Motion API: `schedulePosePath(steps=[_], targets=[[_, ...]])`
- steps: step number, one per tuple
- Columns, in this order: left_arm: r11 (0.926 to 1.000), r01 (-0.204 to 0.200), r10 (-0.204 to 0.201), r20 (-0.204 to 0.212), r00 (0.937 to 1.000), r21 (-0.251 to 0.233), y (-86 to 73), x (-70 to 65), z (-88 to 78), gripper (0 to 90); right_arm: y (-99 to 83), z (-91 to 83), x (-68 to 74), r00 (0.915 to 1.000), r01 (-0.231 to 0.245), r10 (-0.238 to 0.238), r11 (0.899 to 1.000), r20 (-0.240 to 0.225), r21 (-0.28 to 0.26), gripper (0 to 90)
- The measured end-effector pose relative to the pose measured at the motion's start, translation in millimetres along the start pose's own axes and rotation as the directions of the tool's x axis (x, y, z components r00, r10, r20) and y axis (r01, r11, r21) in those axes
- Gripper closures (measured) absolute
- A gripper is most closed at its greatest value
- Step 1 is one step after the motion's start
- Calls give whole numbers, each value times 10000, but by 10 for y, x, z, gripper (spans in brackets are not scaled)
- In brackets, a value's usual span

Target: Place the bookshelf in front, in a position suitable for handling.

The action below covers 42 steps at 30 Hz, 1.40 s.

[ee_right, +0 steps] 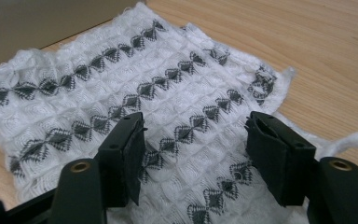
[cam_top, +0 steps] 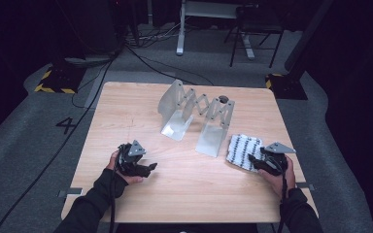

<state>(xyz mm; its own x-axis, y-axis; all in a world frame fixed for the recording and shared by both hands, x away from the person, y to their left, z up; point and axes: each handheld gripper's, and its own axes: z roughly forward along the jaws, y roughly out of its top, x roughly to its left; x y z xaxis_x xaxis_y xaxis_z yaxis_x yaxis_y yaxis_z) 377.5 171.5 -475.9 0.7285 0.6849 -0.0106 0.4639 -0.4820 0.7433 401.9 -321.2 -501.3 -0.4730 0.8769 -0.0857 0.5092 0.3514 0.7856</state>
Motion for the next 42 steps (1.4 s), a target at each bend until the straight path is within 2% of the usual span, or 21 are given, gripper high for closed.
schedulePosePath(steps=[2, 3, 4, 5, 6, 7, 8, 10, 11, 12, 15, 19, 25, 31, 32, 38, 39, 40, 42], targets=[[9995, -106, 103, -111, 9999, -293, 116, -14, 26, 277, -5, 9, -1, 10000, -39, 40, 9999, -22, 105, 372], [9990, -5, 2, -68, 10000, -454, 198, -32, 56, 279, -6, 10, 1, 10000, -85, 86, 9999, -7, 123, 372], [9981, -4, -9, -215, 9998, -616, 285, -48, 87, 288, -7, 9, 1, 10000, -67, 67, 9999, -10, 143, 372], [9981, -4, -9, -215, 9998, -616, 285, -48, 87, 299, -7, 9, 1, 10000, -67, 67, 9999, -10, 143, 372], [9970, -104, 74, -385, 9992, -763, 430, -61, 146, 299, -9, 8, 0, 10000, -33, 33, 9999, -19, 150, 372], [9949, 50, -91, -409, 9991, -1010, 534, -78, 190, 304, -13, 5, 0, 10000, -60, 61, 9999, -24, 160, 372], [9949, 50, -91, -409, 9991, -1010, 534, -78, 190, 310, -13, 5, 0, 10000, -60, 61, 9999, -24, 160, 372], [9924, 61, -122, -486, 9987, -1231, 726, -109, 268, 315, -17, 0, -1, 9999, -87, 88, 9998, -48, 171, 371], [9924, 61, -122, -486, 9987, -1231, 726, -109, 268, 326, -17, 0, -1, 9999, -87, 88, 9998, -48, 171, 371], [9921, -109, 22, -697, 9976, -1249, 826, -133, 313, 326, -18, -2, -1, 10000, -85, 86, 9998, -51, 173, 371], [9916, -261, 147, -899, 9958, -1269, 1010, -160, 390, 329, -19, -3, 1, 9999, -93, 94, 9998, -49, 179, 371], [9895, -212, 38, -1203, 9927, -1430, 1221, -135, 451, 336, -20, -4, 2, 9999, -95, 96, 9998, -47, 179, 370], [9890, -257, 4, -1709, 9853, -1458, 1399, -106, 542, 352, -20, -4, 2, 9999, -93, 94, 9998, -49, 179, 370], [9885, -77, -215, -1907, 9814, -1512, 1494, -61, 616, 371, -20, -4, 3, 9999, -90, 91, 9998, -46, 179, 370], [9882, -65, -224, -1863, 9822, -1531, 1506, -52, 632, 383, -20, -4, 3, 9999, -91, 92, 9998, -50, 180, 370], [9889, -7, -311, -2117, 9768, -1487, 1612, -31, 736, 463, -22, -6, 4, 9999, -77, 78, 9998, -71, 175, 368], [9898, -54, -263, -2199, 9752, -1424, 1626, -31, 755, 474, -22, -7, 4, 9999, -78, 80, 9998, -81, 180, 368], [9913, -127, -193, -2401, 9706, -1310, 1646, -36, 787, 483, -22, -7, 4, 9999, -74, 75, 9998, -79, 180, 368], [9932, -183, -115, -2528, 9674, -1153, 1669, -29, 833, 517, -22, -7, 4, 9999, -70, 72, 9998, -82, 181, 368]])
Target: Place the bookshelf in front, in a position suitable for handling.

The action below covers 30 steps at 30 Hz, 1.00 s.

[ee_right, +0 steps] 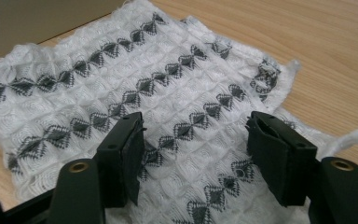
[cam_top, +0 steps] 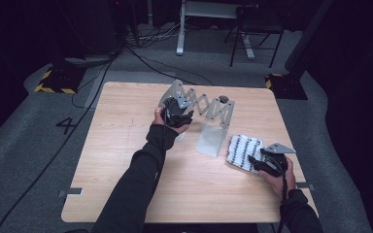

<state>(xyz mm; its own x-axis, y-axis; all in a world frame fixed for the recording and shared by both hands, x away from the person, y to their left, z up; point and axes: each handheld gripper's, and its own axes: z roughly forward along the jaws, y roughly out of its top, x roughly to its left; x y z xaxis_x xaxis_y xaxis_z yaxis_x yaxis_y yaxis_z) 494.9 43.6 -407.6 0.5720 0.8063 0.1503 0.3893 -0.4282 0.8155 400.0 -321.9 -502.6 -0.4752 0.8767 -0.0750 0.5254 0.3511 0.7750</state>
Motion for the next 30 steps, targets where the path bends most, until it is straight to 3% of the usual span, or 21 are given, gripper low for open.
schedulePosePath(steps=[10, 15, 25, 30], targets=[[9997, -129, 131, -70, 9999, 216, 19, -18, 119, 738, -2, -3, 3, 10000, 43, -43, 10000, 4, -11, 368], [9998, -72, 79, -382, 9992, 168, 13, 2, 120, 841, -2, -2, 3, 10000, 46, -46, 10000, 7, -12, 367], [9997, 225, -225, -235, 9995, -2, -27, 26, 89, 863, -2, -3, 6, 10000, 57, -57, 10000, 19, -17, 367], [9999, 137, -138, -192, 9997, -89, -77, 11, 26, 862, -5, -7, 7, 10000, 58, -58, 10000, 9, -12, 367]])
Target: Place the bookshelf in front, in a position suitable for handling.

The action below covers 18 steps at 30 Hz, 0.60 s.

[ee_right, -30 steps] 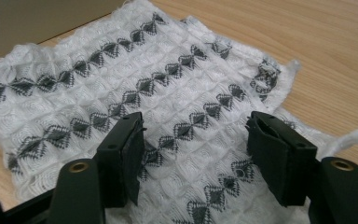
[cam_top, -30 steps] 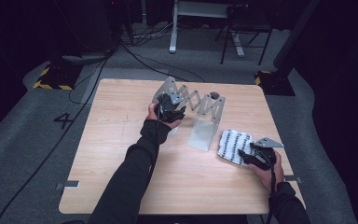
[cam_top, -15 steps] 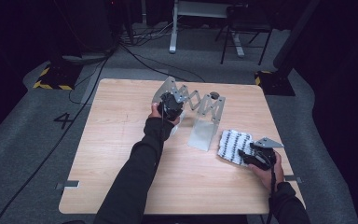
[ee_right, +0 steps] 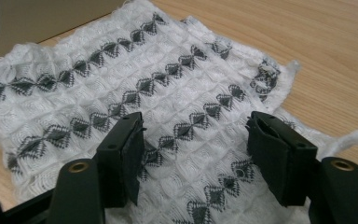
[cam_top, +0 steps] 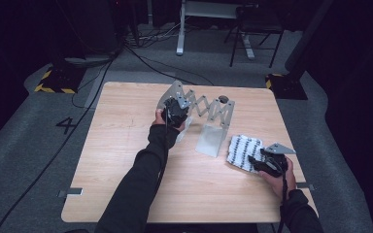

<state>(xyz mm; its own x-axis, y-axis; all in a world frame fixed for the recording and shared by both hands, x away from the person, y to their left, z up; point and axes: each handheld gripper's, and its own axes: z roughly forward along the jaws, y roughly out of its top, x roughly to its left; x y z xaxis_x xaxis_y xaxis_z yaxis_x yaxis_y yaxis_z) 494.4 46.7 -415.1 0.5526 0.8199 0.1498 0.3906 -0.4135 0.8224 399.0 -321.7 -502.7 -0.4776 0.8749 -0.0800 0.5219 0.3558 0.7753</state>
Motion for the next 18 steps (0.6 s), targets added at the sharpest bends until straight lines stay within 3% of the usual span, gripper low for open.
schedulePosePath(steps=[18], targets=[[9991, 336, -337, -27, 9994, -263, -271, -225, -409, 867, -29, -35, 0, 10000, -33, 33, 10000, -81, 18, 363]])
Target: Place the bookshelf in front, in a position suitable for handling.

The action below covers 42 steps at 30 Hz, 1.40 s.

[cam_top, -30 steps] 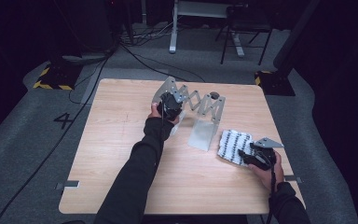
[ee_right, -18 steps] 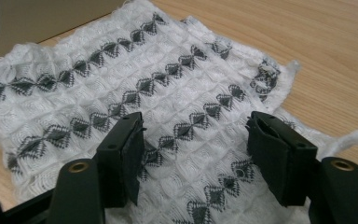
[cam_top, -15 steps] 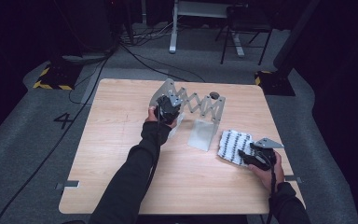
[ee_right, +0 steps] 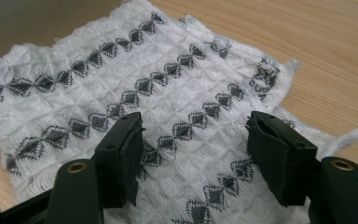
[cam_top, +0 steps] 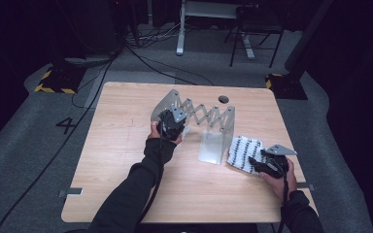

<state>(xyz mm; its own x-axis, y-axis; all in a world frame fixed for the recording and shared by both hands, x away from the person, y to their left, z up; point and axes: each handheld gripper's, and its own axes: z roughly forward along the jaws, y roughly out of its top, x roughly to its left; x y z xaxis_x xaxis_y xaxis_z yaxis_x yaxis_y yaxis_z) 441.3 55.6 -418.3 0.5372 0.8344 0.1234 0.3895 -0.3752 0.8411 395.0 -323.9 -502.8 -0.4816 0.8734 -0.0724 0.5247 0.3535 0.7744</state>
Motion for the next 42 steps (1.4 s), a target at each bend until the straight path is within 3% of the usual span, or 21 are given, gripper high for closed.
schedulePosePath(steps=[9, 12, 20, 23, 28, 32, 33, 34, 35, 37, 38, 40, 42], targets=[[10000, 6, -4, 167, 9999, -95, -158, -116, -278, 854, -68, -82, -19, 9998, 76, -76, 10000, -168, 21, 358], [9999, -153, 154, 299, 9994, -44, -198, -153, -368, 845, -91, -112, -14, 9995, 296, -296, 9996, -79, -33, 352], [9988, -486, 486, 421, 9979, 0, -303, -280, -582, 806, -109, -133, -16, 9995, 322, -322, 9995, -46, -58, 351], [9987, -503, 505, 703, 9962, -46, -321, -311, -666, 783, -111, -136, -5, 9993, 363, -363, 9993, 40, -74, 351], [9939, -1094, 1102, 1123, 9876, -125, -347, -334, -865, 773, -119, -148, -7, 9993, 364, -364, 9993, 12, -56, 353], [9913, -1304, 1316, 1208, 9839, -178, -427, -316, -969, 684, -123, -150, -16, 9996, 281, -282, 9996, -48, -52, 356], [9901, -1385, 1402, 1522, 9784, -221, -478, -294, -997, 684, -122, -151, -15, 9996, 274, -274, 9996, -42, -45, 356], [9883, -1503, 1528, 1725, 9731, -277, -513, -280, -1008, 649, -119, -156, -12, 9996, 294, -294, 9996, -30, -9, 358], [9790, -2039, 2015, 1451, 9687, 22, -619, -277, -1019, 640, -115, -164, -9, 9995, 323, -323, 9995, -29, 26, 362], [9615, -2715, 2623, 1527, 9528, 424, -734, -282, -1002, 617, -95, -215, 1, 9994, 336, -336, 9994, 11, -51, 373], [9523, -2977, 2861, 1430, 9475, 676, -793, -295, -986, 625, -83, -238, 8, 9995, 323, -323, 9993, 24, -166, 380], [9398, -3290, 3116, 1632, 9361, 930, -882, -301, -947, 630, -56, -280, 29, 9996, 266, -263, 9990, 82, -372, 387], [9383, -3257, 3030, 1780, 9362, 1159, -948, -285, -881, 647, -10, -333, 82, 9996, 284, -279, 9972, 73, -686, 398]])
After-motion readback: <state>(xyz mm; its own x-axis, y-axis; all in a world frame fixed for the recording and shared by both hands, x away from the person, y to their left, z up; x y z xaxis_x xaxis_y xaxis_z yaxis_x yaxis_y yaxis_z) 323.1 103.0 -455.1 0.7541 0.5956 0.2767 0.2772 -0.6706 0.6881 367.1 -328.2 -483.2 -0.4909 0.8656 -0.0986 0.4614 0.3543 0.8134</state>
